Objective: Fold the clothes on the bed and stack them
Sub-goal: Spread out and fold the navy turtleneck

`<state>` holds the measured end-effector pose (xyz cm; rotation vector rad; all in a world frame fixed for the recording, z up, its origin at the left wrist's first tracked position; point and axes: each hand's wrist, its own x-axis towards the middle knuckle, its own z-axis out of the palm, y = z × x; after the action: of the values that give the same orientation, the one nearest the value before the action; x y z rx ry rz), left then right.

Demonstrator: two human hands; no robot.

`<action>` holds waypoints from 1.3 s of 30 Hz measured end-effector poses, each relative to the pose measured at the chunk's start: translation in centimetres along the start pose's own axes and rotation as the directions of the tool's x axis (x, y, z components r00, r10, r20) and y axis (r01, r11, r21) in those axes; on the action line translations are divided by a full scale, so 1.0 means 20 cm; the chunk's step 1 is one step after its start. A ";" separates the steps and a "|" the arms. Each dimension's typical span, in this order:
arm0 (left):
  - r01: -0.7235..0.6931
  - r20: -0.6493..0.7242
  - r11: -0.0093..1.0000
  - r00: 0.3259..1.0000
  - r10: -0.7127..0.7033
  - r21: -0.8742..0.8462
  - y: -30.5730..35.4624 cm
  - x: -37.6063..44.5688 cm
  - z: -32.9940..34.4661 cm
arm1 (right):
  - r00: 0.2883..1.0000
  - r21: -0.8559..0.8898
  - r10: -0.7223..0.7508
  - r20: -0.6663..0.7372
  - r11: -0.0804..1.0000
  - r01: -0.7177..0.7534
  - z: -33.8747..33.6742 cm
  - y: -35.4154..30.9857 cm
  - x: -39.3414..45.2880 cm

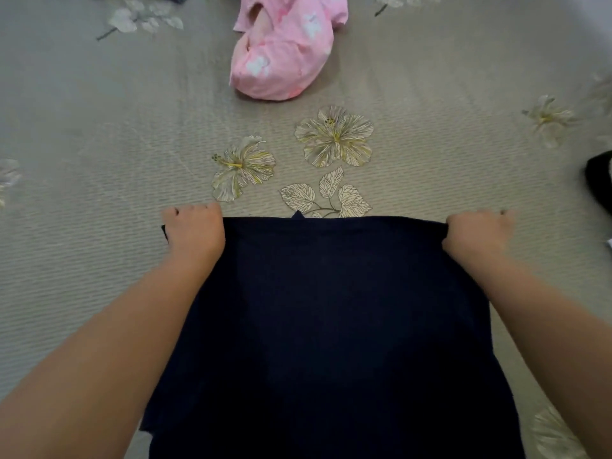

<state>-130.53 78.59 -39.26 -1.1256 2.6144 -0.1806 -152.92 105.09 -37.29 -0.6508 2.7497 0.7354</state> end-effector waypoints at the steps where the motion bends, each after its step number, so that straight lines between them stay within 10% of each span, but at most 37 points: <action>1: 0.017 -0.003 1.000 1.000 -0.017 -0.026 0.01 0.01 0.03 | 1.000 0.029 0.003 -0.022 1.000 -0.002 0.04 -0.03 0.00; 5: 0.101 -0.036 0.934 0.992 -0.121 -0.343 0.06 -0.08 0.08 | 0.983 0.430 0.070 -0.170 0.903 0.010 0.16 -0.10 -0.08; 10: -0.325 -0.308 0.880 0.925 0.221 -0.345 0.17 -0.56 0.17 | 0.867 0.460 -0.035 -0.497 0.837 0.297 0.32 -0.23 -0.57; 14: -0.359 -0.033 0.909 0.932 0.360 -0.211 0.15 -0.88 0.32 | 0.960 0.445 -0.158 -0.232 0.860 0.249 0.55 -0.15 -0.94; 19: -0.330 0.030 0.914 0.938 0.346 -0.237 0.12 -0.89 0.36 | 0.985 0.561 0.147 0.088 0.810 -0.171 0.75 0.20 -0.99; 26: -0.269 0.149 0.933 0.939 0.310 -0.239 0.20 -0.88 0.26 | 0.953 0.608 0.257 0.162 0.734 -0.302 0.69 0.19 -1.05; 32: -0.692 -0.024 0.710 0.718 0.696 -0.133 0.88 -0.69 -0.03 | 0.862 0.668 0.429 0.271 0.561 -0.489 0.67 0.10 -1.16; 39: -0.874 0.134 0.480 0.486 0.864 0.076 1.51 -0.44 -0.17 | 0.868 0.719 0.381 0.319 0.499 -0.483 0.74 0.15 -1.12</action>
<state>-146.80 105.70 -40.97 0.3610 2.6796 -0.0732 -133.20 123.11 -41.41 0.2976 2.7232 -0.4195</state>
